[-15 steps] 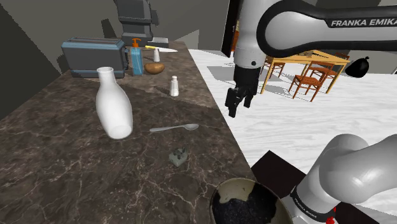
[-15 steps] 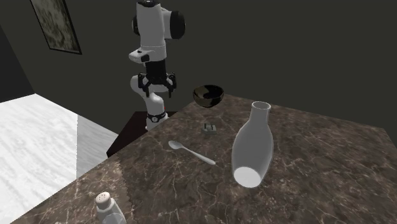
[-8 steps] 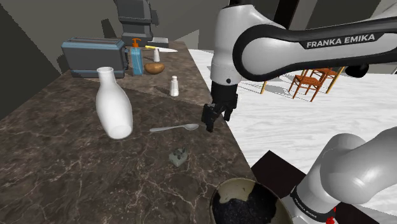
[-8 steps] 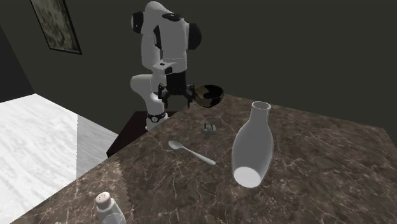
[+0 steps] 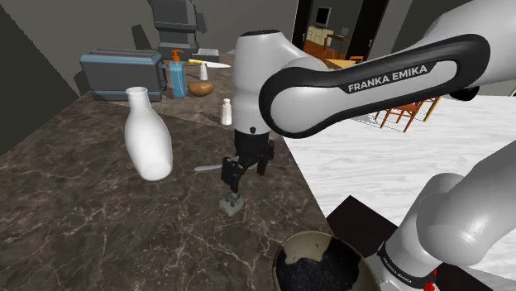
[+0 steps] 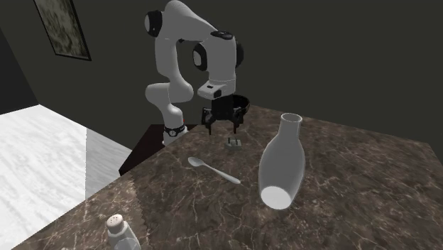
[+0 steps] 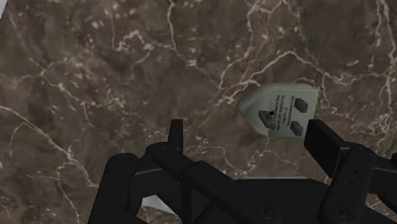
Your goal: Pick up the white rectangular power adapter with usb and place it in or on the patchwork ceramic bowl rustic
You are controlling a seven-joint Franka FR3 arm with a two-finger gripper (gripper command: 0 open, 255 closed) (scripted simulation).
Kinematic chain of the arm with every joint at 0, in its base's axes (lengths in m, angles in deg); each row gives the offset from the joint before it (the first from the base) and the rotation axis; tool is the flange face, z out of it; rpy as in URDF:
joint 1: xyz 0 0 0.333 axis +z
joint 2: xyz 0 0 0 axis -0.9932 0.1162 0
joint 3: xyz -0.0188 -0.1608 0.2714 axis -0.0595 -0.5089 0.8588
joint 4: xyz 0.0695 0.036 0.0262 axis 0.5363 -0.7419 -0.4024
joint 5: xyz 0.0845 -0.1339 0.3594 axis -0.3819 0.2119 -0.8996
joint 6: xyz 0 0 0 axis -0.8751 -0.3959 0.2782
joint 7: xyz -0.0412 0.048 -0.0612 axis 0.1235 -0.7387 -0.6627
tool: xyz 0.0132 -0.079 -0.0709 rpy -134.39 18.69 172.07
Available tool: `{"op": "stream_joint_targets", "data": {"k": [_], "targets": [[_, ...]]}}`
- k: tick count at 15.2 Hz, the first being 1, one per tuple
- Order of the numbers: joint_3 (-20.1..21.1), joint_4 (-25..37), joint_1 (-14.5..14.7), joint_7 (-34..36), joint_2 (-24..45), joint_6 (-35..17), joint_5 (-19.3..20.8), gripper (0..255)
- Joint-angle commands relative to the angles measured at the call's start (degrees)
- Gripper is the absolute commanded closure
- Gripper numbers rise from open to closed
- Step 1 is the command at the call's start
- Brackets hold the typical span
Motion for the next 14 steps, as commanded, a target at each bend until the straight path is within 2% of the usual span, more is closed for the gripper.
{"op": "stream_joint_targets", "data": {"k": [1,3,10,14], "targets": [[2.0,2.0,0.1,2.7,3.9,-2.4,1.3,0],[3.2,3.5,0.3,4.6,6.5,-3.8,2.6,0],[3.9,0.0,0.4,5.6,9.2,-9.8,3.7,0],[3.9,0.0,0.4,5.6,9.2,-9.8,3.7,0]]}}
